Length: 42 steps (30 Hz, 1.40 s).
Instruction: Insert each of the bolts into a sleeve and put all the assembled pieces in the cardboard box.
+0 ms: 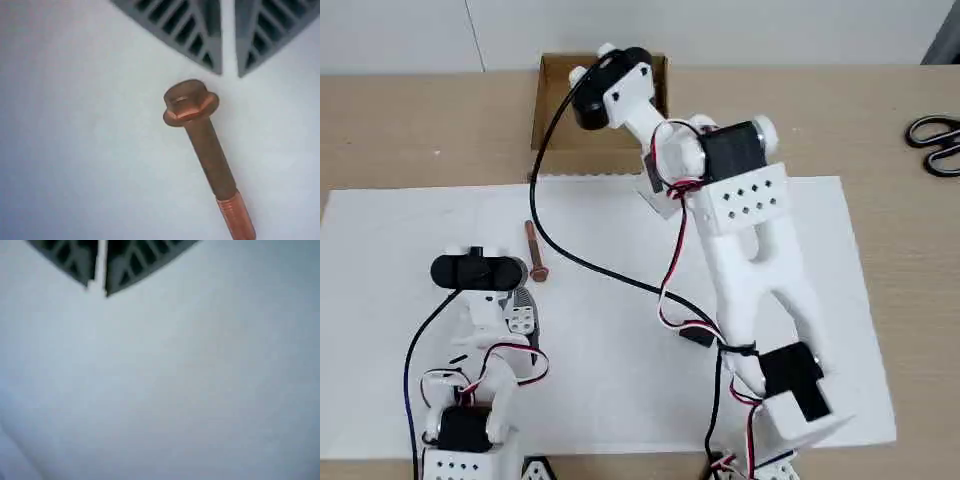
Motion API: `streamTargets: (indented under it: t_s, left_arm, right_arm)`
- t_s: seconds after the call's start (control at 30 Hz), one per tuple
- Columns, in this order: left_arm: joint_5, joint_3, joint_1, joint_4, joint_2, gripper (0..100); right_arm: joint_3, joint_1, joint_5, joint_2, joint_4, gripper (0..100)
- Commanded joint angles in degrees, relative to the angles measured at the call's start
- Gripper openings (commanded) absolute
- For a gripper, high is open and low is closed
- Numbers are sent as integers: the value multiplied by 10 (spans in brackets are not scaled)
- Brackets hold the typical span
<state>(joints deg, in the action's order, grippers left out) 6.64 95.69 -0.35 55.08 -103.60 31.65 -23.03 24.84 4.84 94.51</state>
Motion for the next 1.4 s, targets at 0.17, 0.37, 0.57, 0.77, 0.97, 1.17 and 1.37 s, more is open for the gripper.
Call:
streamTargets:
  t_s: [0.17, 0.37, 0.57, 0.77, 0.97, 1.17, 1.37]
  left_arm:
    - [0, -3, 1, -10, -7, 7]
    - [0, -3, 2, -8, -7, 7]
    - [0, -4, 3, -8, -7, 7]
    - [0, -4, 3, -7, -7, 7]
    - [1, -4, 2, -7, -7, 7]
    - [1, -4, 0, -5, -7, 7]
    - [1, -5, 0, 1, -7, 6]
  right_arm:
    - [-84, 36, 25, -156, 19, 9]
    - [-351, 36, 88, -318, 7, 54]
    - [-547, 35, 124, -392, -29, 205]
    - [-660, 34, 185, -438, -87, 221]
    - [-703, -8, 219, -457, -97, 221]
    - [-755, -19, 232, -456, -157, 221]
    - [-805, -17, 244, -453, -218, 222]
